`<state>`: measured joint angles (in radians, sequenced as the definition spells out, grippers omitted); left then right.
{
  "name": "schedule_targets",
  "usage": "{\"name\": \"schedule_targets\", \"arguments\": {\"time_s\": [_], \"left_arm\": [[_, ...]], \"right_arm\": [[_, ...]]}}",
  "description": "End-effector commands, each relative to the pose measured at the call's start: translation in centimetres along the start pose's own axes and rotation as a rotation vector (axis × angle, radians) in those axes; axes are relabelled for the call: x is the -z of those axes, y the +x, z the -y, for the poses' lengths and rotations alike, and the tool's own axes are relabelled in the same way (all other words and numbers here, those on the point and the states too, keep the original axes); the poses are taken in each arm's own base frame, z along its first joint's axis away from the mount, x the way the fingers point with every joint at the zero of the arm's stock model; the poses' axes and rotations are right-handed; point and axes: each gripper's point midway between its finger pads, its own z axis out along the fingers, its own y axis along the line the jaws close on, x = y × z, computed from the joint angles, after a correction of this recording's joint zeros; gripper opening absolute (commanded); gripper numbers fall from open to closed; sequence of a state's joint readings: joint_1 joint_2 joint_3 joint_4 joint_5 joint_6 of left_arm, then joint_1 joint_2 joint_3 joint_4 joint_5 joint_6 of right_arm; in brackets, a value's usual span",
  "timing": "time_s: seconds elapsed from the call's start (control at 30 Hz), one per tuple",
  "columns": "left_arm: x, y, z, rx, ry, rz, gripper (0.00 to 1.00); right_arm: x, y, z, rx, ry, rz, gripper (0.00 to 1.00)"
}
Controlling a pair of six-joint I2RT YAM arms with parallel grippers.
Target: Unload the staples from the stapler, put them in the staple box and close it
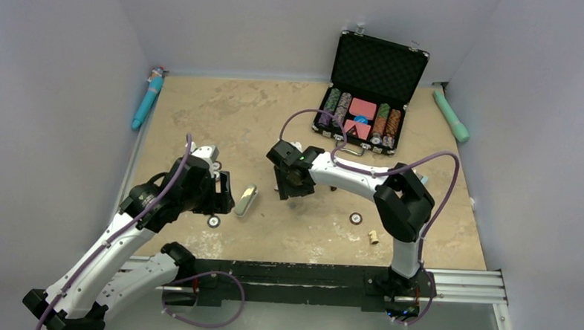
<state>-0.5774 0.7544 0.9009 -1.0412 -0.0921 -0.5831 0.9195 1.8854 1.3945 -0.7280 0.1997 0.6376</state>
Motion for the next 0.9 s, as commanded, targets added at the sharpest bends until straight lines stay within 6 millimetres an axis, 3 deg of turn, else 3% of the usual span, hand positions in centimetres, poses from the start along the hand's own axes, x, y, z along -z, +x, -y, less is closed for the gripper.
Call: {"name": "schedule_targets", "arguments": {"time_s": [0.0,0.33,0.87], "left_arm": [[0.1,-0.3,-0.1,0.007,-0.007,0.023,0.78],[0.1,-0.3,-0.1,0.007,-0.004,0.023,0.77],[0.0,-0.3,0.0,0.005,0.001,0.019,0.77]], "right_arm": [[-1.0,-0.2,-0.7,0.027,0.005,0.013,0.55],[-2.8,0.7,-0.9,0.042,0.022,-0.030,0.45],[-2.4,1.9,-1.5,0.068,0.014,-0.060,0.34]]}}
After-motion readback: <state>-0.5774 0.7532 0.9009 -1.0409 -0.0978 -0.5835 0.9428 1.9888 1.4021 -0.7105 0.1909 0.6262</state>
